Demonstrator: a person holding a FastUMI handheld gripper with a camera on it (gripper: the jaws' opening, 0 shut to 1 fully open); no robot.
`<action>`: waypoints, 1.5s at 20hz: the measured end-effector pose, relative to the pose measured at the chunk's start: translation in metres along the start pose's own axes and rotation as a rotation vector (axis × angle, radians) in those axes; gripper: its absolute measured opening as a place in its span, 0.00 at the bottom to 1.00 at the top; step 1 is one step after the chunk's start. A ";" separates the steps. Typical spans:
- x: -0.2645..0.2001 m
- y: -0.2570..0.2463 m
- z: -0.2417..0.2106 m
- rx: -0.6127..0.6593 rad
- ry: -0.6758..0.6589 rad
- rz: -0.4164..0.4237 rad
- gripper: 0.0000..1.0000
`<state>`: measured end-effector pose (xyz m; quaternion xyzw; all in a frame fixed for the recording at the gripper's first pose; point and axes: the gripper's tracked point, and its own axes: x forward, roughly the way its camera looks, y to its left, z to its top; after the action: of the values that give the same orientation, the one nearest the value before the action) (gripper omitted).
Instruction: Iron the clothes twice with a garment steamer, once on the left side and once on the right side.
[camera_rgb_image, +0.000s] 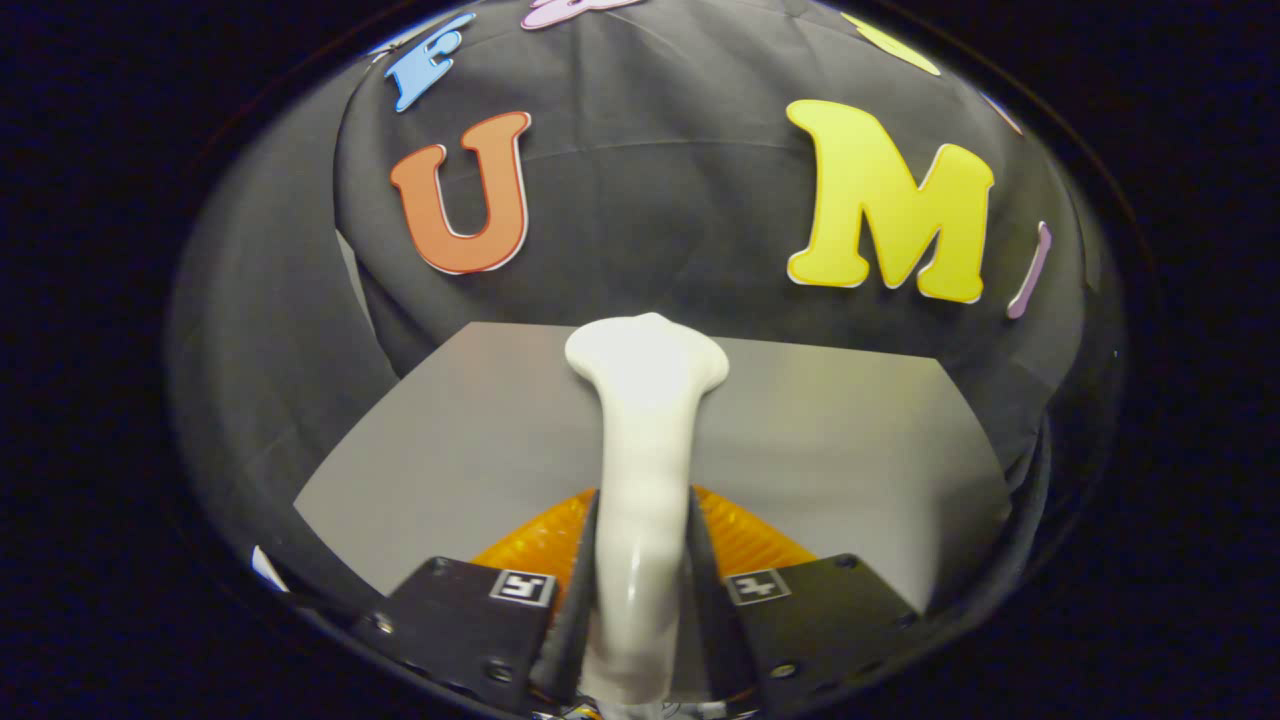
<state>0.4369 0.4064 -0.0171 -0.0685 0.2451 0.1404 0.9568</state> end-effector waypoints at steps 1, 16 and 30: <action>-0.002 0.001 0.001 -0.001 0.002 0.006 0.44; -0.158 -0.009 0.006 0.007 -0.276 0.140 0.37; -0.408 -0.160 -0.027 0.159 -0.556 -0.026 0.37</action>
<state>0.1302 0.1531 0.1689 0.0447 -0.0174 0.1218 0.9914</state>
